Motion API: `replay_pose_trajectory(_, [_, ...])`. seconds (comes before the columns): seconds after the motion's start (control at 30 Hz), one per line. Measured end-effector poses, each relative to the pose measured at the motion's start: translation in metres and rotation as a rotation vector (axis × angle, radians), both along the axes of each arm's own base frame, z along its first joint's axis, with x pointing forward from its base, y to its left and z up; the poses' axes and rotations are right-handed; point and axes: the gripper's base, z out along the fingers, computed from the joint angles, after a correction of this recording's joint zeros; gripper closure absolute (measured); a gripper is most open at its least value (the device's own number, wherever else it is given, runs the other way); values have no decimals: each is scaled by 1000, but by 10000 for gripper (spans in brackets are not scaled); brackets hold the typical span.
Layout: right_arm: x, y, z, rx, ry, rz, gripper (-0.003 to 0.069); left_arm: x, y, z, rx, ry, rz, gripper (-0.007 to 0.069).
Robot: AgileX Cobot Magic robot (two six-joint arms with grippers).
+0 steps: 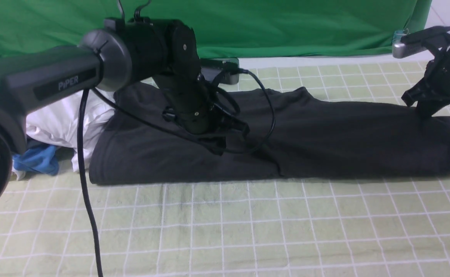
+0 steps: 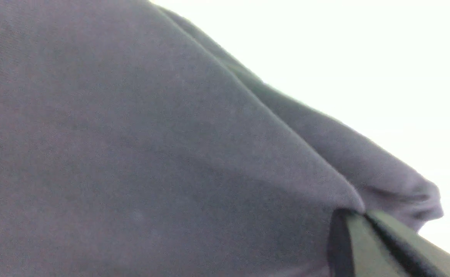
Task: Fold a long-sleeved shirt over a green coffee tablecloth.
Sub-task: 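Pull the folded dark garment lengthwise by its ends to straighten it flat on the table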
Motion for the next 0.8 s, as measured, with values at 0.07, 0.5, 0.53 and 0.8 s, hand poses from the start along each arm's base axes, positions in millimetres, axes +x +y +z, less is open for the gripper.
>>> replay_pose_trajectory(0.07, [2,-1,1,-7,-18,1,652,-1,1,-5,10,0,1,613])
replay_pose_trajectory(0.5, [16,-19,-32,-185,-42,-95,440,-9,5,-13,35,68,4,613])
replay_pose_trajectory(0.53, [16,-19,-32,-191,-36,-99,414,-10,5,-13,35,71,5,613])
replay_pose_trajectory(0.8, [-4,-27,24,-235,-78,-258,202,-8,4,-13,24,58,23,613])
